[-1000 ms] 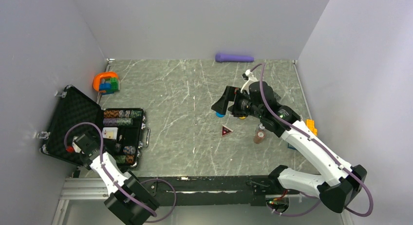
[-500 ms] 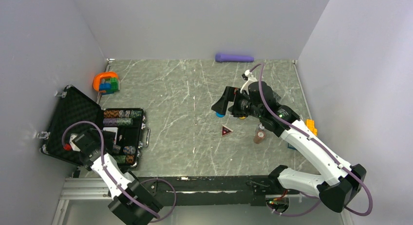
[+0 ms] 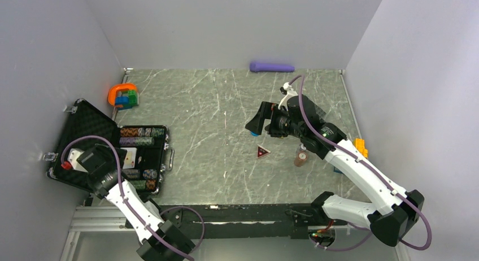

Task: Pack up texas hold em set

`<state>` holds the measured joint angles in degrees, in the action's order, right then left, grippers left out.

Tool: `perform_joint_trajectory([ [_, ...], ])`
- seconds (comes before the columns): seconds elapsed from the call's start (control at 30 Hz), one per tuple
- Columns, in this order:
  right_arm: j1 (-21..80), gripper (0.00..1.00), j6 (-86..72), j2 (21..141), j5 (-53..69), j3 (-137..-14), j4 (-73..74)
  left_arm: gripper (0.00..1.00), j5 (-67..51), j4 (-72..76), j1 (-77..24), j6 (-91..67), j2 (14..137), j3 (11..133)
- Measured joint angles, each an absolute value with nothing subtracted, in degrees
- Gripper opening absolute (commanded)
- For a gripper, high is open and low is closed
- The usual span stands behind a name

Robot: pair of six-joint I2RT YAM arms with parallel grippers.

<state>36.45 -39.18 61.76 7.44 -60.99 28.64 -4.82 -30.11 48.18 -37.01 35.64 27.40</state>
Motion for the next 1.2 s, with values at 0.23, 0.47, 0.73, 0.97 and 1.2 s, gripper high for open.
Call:
perform_joint_trajectory([
  [0.23,36.4,0.99,-39.2,61.8,7.4,-60.6,28.6,0.84,-4.4,-29.7,48.2,-37.1,38.8,27.4],
  [0.47,36.4,0.99,-39.2,61.8,7.4,-60.1,28.6,0.84,-4.4,-27.9,48.2,-37.6,42.2,27.4],
  [0.73,36.4,0.99,-39.2,61.8,7.5,-59.4,28.6,0.84,-4.0,-25.9,48.2,-38.7,43.7,27.4],
  [0.97,36.4,0.99,-39.2,60.9,7.4,-58.8,28.6,0.85,-4.1,-24.8,48.2,-39.6,44.6,26.4],
  [1.2,36.4,1.00,-38.0,58.4,6.5,-58.1,28.6,0.84,-4.1,-24.4,48.2,-39.9,46.2,25.6],
])
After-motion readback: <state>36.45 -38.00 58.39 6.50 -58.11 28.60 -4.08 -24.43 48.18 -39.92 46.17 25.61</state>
